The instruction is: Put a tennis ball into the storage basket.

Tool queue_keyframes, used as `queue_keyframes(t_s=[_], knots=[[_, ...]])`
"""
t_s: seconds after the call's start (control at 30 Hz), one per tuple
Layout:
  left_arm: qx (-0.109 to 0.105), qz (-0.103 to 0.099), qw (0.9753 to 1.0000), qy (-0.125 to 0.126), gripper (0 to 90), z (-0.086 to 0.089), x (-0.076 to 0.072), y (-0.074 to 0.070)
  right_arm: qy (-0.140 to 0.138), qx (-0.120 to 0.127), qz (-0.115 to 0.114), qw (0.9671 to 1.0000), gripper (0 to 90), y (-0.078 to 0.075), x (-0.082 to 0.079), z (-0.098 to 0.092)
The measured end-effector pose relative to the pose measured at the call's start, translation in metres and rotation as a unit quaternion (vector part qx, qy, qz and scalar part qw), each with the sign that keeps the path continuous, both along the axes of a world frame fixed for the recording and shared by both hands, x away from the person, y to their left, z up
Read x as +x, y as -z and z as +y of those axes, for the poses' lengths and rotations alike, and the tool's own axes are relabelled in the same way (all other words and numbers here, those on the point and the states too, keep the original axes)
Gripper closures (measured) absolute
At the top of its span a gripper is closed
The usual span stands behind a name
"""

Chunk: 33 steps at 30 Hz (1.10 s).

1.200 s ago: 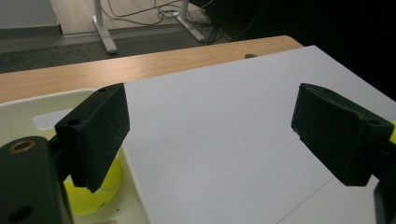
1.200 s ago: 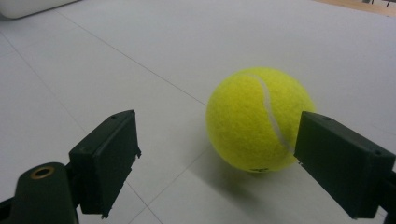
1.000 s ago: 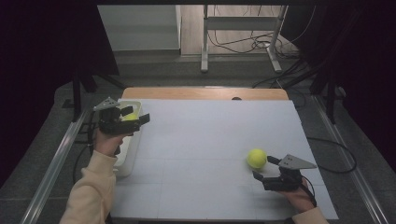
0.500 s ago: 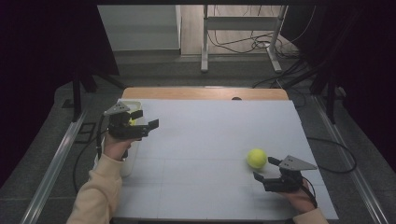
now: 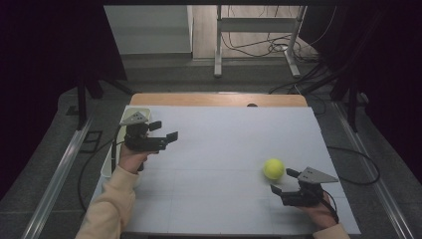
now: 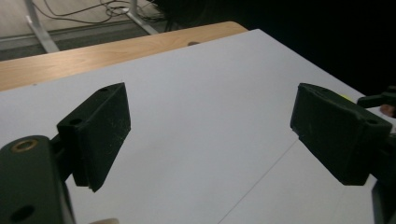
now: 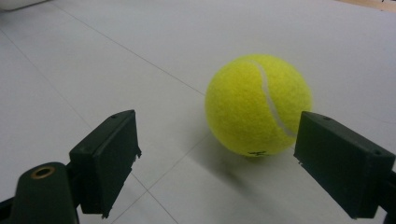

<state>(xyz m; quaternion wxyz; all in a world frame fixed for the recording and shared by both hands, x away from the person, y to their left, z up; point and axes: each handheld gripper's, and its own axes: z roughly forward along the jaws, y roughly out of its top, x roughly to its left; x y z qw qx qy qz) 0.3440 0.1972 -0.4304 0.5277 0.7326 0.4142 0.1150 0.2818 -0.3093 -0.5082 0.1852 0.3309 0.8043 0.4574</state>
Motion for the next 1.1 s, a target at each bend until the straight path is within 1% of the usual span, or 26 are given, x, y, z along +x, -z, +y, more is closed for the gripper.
queue_keyframes(t_s=[0.1,0.4,0.53,0.67,0.9,1.03,1.1], knots=[[0.003,-0.001,0.9999,0.011,12.9,-0.005,-0.001,0.001,0.0,-0.001,0.0,1.0,14.2,0.0,0.0,0.0],[0.004,0.0,0.9997,0.023,13.1,-0.015,0.002,0.003,0.002,0.002,-0.001,1.0,14.2,0.0,-0.001,-0.002],[0.007,0.0,0.9995,0.029,13.1,-0.018,0.001,0.003,0.002,-0.003,-0.002,1.0,14.2,0.0,-0.001,-0.001],[-0.001,0.0,0.9995,0.032,13.4,-0.019,0.001,0.003,0.003,-0.001,-0.001,1.0,14.2,0.0,-0.001,-0.001],[0.002,0.005,0.999,0.044,13.4,-0.026,0.003,0.006,0.003,-0.001,-0.001,1.0,14.2,0.0,0.0,-0.001],[-0.006,0.008,0.9987,0.05,13.4,-0.028,0.003,0.008,0.007,0.003,-0.001,1.0,14.2,-0.001,0.0,-0.001],[-0.006,0.01,0.9986,0.052,13.6,-0.029,0.002,0.009,0.007,0.003,-0.004,1.0,14.2,-0.002,0.002,0.001]])
